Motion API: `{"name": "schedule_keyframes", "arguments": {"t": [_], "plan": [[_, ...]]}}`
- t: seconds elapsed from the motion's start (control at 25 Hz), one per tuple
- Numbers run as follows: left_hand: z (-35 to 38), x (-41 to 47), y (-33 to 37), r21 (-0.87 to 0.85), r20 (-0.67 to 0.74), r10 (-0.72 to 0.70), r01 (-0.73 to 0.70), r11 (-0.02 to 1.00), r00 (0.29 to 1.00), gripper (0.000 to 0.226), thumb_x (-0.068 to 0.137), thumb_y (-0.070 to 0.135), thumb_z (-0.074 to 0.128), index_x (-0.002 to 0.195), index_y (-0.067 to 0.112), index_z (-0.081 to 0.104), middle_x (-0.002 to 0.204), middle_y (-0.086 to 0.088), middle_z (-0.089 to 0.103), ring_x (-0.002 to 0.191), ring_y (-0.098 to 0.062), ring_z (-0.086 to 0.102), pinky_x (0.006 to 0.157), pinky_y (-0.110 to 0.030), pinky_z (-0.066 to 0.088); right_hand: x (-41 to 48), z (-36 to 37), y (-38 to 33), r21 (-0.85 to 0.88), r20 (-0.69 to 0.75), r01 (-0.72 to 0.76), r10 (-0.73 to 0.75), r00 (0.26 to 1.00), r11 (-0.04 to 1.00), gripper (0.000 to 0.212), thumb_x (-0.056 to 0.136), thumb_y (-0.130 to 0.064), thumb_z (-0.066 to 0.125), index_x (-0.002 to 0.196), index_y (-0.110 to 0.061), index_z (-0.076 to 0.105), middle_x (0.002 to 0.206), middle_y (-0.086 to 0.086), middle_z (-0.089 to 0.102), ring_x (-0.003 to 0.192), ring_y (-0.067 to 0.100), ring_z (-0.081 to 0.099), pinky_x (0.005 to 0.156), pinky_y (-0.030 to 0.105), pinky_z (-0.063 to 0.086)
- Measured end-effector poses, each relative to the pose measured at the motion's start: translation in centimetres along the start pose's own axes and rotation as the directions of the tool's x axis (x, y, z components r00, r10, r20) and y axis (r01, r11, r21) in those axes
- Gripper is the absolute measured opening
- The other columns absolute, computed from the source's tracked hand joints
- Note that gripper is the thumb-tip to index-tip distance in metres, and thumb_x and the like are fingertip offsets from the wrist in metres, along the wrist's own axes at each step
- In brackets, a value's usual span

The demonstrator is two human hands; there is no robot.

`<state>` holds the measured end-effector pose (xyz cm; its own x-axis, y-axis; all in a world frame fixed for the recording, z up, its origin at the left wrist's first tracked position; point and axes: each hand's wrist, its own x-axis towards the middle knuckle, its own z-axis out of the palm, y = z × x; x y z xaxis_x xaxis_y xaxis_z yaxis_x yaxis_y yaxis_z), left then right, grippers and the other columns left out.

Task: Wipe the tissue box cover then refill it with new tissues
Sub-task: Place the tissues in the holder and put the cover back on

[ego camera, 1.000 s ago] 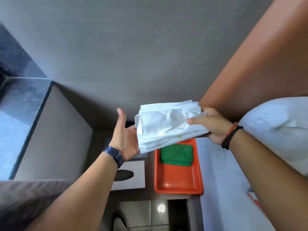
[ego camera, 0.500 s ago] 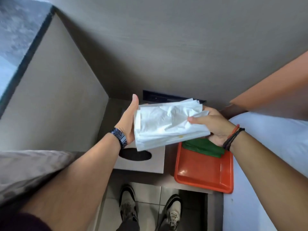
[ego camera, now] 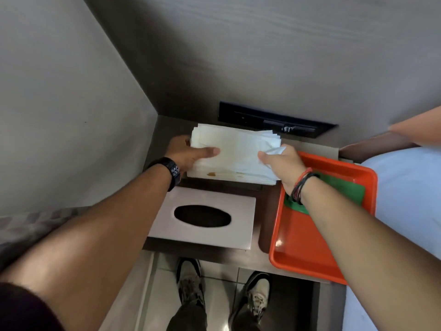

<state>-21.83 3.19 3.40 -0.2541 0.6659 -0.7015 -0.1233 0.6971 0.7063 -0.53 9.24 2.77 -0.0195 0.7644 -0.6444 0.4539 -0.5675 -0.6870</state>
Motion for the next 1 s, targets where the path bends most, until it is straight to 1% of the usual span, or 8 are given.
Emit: {"name": "schedule_keyframes", "arguments": {"t": [0.2,0.36,0.44,0.56,0.68,0.84,0.92,1.0], "plan": [[0.0,4.2,-1.3,0.274,-0.053,0.050,-0.034,0.961,0.997,0.041,0.074,0.022,0.080,0.110,0.010,0.065,0.100,0.000,0.063,0.087,-0.014,0.058,0.079,-0.028,0.047,2.6,2.4,1.8,-0.121,-0.035,-0.055,0.051,0.998,0.991,0.024,0.083,-0.024,0.069,0.100,-0.012,0.059,0.097,0.004,0.062,0.097,0.026,0.060,0.079,0.030,0.045],[-0.3,7.1,-3.8,0.409,-0.056,-0.047,0.066,0.910,0.997,0.039,0.074,0.029,0.080,0.105,0.009,0.067,0.104,-0.004,0.065,0.093,-0.021,0.060,0.087,-0.033,0.049,4.3,3.9,3.2,-0.277,-0.024,-0.110,0.107,0.994,0.955,0.054,0.084,-0.028,0.067,0.130,-0.007,0.049,0.121,0.007,0.060,0.114,0.030,0.056,0.090,0.032,0.045],[-0.5,8.2,-4.8,0.456,-0.070,-0.084,0.106,0.884,0.994,0.047,0.068,0.037,0.082,0.103,0.010,0.067,0.107,-0.007,0.067,0.096,-0.025,0.063,0.090,-0.040,0.051,4.7,4.2,3.5,-0.355,-0.021,-0.108,0.107,0.994,0.929,0.043,0.084,-0.028,0.066,0.119,-0.006,0.057,0.115,0.012,0.065,0.107,0.031,0.060,0.080,0.029,0.045],[-0.7,9.1,-5.5,0.549,-0.108,-0.095,0.139,0.824,0.990,0.062,0.060,0.050,0.083,0.104,0.010,0.066,0.105,-0.010,0.068,0.095,-0.027,0.064,0.087,-0.042,0.053,5.2,4.5,3.6,-0.436,-0.013,-0.108,0.114,0.993,0.893,0.036,0.086,-0.030,0.064,0.112,-0.005,0.057,0.113,0.011,0.064,0.109,0.032,0.058,0.081,0.029,0.042],[-0.5,9.1,-5.5,0.558,-0.134,0.002,0.074,0.826,0.991,0.056,0.064,0.047,0.082,0.102,0.009,0.068,0.104,-0.009,0.069,0.094,-0.028,0.064,0.085,-0.043,0.053,5.1,5.0,3.5,-0.503,-0.069,-0.087,0.060,0.996,0.860,0.035,0.087,-0.036,0.063,0.109,-0.011,0.053,0.115,0.014,0.062,0.110,0.036,0.056,0.079,0.030,0.041],[0.2,8.2,-5.5,0.625,-0.242,0.289,-0.079,0.777,0.926,0.063,0.067,0.042,0.081,0.116,0.012,0.055,0.116,-0.010,0.062,0.104,-0.032,0.058,0.087,-0.046,0.050,4.4,5.3,3.6,-0.655,-0.172,-0.042,-0.095,0.981,0.755,0.048,0.085,-0.045,0.061,0.117,-0.010,0.049,0.112,0.022,0.063,0.104,0.043,0.058,0.081,0.039,0.048],[0.4,7.5,-5.4,0.756,-0.194,0.529,-0.218,0.617,0.826,0.074,0.065,0.053,0.078,0.123,0.017,0.049,0.126,-0.012,0.055,0.111,-0.034,0.052,0.090,-0.048,0.048,4.1,5.3,3.8,-0.707,-0.188,-0.007,-0.179,0.966,0.707,0.050,0.086,-0.046,0.060,0.117,-0.010,0.045,0.107,0.023,0.065,0.099,0.044,0.061,0.077,0.041,0.049],[0.5,7.2,-5.3,0.862,0.103,0.706,-0.416,0.288,0.701,0.075,0.067,0.059,0.073,0.126,0.017,0.053,0.131,-0.014,0.053,0.117,-0.036,0.049,0.093,-0.052,0.045,4.0,5.4,3.9,-0.740,-0.194,0.010,-0.227,0.954,0.672,0.050,0.086,-0.047,0.058,0.117,-0.011,0.042,0.105,0.023,0.066,0.096,0.045,0.062,0.074,0.041,0.049]]}}
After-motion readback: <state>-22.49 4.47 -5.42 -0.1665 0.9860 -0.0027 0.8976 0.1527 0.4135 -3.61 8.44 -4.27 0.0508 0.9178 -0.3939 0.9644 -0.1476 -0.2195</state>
